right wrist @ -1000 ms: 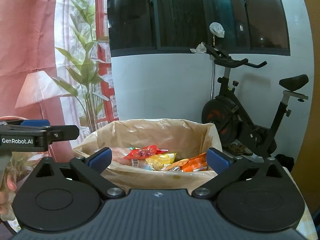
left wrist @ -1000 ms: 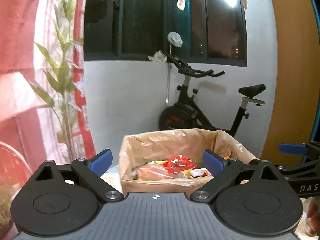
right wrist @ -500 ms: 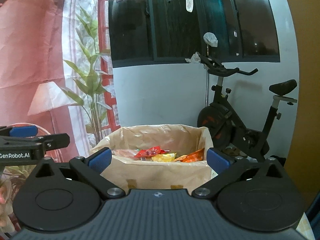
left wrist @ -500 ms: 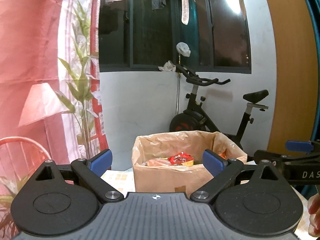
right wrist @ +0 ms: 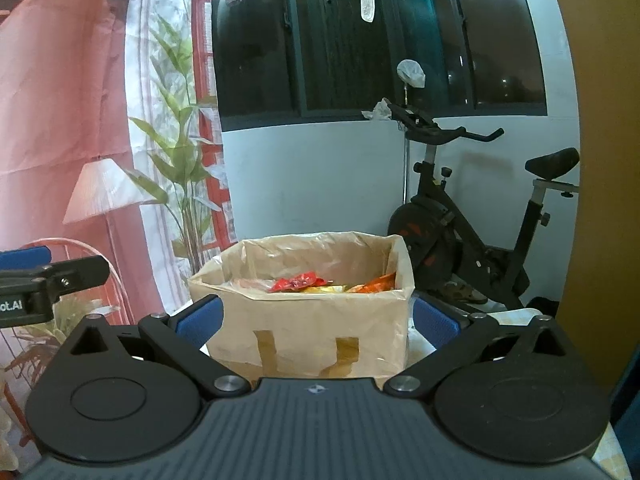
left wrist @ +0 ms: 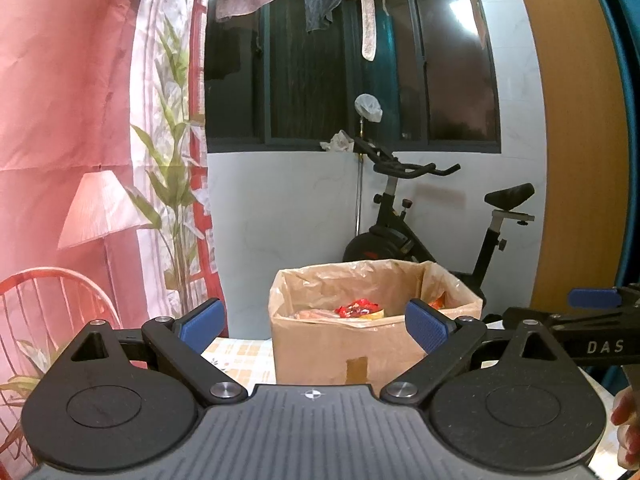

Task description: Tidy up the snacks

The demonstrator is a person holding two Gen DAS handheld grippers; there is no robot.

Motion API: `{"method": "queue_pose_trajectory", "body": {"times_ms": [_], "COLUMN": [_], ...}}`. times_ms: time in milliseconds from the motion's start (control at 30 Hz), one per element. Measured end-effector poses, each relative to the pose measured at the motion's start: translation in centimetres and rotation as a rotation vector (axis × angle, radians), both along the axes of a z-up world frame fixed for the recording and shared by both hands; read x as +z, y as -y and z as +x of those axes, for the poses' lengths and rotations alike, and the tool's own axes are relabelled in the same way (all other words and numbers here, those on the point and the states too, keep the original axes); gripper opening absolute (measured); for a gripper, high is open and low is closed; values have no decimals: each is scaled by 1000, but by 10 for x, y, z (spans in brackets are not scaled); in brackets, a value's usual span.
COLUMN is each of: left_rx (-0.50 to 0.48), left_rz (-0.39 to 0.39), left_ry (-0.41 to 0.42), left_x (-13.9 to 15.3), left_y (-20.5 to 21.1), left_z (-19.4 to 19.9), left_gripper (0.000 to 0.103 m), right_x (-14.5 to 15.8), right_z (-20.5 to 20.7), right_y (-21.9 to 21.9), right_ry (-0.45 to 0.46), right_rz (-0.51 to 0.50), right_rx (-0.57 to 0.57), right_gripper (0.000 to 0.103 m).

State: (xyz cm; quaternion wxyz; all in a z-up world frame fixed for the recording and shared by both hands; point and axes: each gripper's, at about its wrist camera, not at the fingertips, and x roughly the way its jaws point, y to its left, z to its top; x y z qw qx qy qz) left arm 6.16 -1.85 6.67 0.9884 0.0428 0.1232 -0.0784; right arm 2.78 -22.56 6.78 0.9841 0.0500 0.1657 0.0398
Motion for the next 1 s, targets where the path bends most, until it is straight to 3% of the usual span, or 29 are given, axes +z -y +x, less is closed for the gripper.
{"method": "queue_pose_trajectory", "body": {"times_ms": [167,1000], "left_rx": [10,31], "left_rz": [-29,-33], "left_ry": [-12,-17], "left_x": [-3,-7], "left_y": [-5,-3], "left_z": [1,-1], "left_gripper": [98,98], "right_x": [-1,-5], "right_z": [1,1], "right_y": [-2,-4], "right_ry": [-1,-5], "right_rz": [-12,-13], "right_rx": [-1,5], "right_gripper": [103,103]}}
